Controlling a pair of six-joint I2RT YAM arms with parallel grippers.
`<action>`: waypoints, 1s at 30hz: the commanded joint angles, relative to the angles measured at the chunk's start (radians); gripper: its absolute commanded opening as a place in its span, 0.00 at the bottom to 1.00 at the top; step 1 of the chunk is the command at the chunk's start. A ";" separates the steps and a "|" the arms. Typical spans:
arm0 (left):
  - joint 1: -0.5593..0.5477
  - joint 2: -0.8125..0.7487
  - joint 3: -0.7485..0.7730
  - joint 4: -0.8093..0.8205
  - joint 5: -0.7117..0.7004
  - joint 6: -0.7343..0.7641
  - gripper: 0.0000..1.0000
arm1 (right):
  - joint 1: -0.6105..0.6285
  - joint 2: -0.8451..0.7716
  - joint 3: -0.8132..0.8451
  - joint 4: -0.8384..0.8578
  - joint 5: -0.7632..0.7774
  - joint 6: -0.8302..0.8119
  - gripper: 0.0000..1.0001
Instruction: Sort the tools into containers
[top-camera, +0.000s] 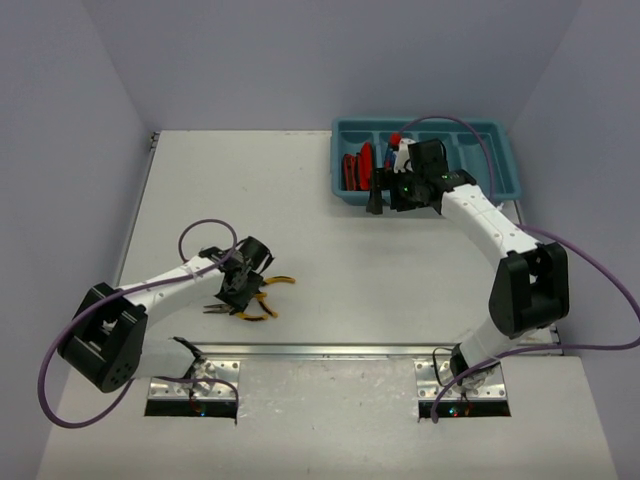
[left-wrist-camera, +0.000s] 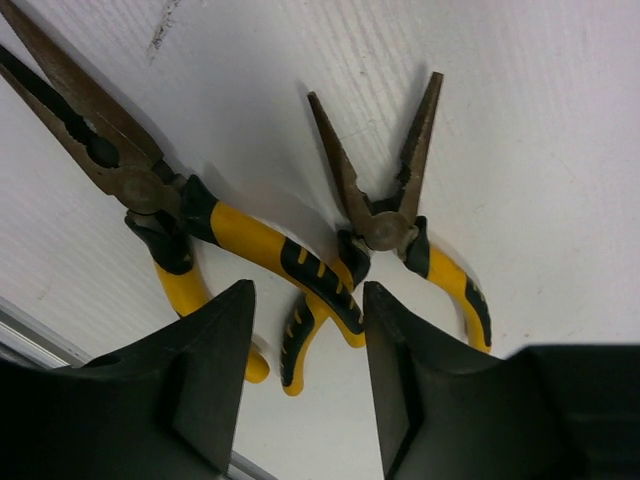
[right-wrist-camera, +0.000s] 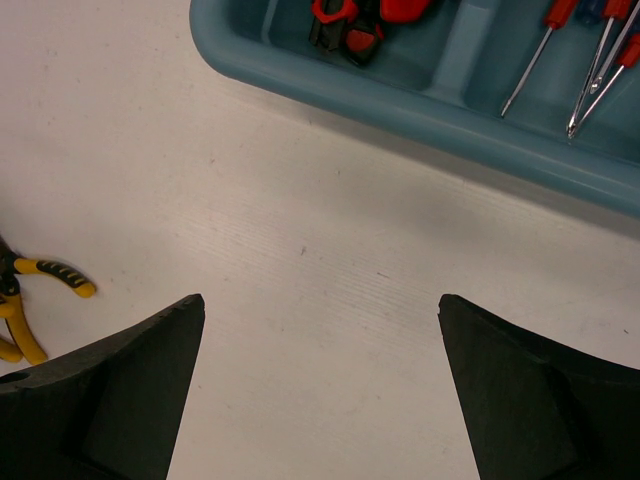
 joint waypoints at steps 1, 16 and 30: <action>0.005 0.007 -0.037 0.029 -0.018 -0.034 0.43 | 0.003 -0.022 -0.005 0.035 -0.020 0.007 0.99; 0.005 0.043 -0.040 0.049 -0.004 0.001 0.00 | 0.007 -0.024 -0.017 0.049 -0.036 0.007 0.99; -0.008 -0.286 0.069 -0.114 -0.168 0.144 0.00 | 0.009 -0.066 -0.074 0.186 -0.367 0.077 0.99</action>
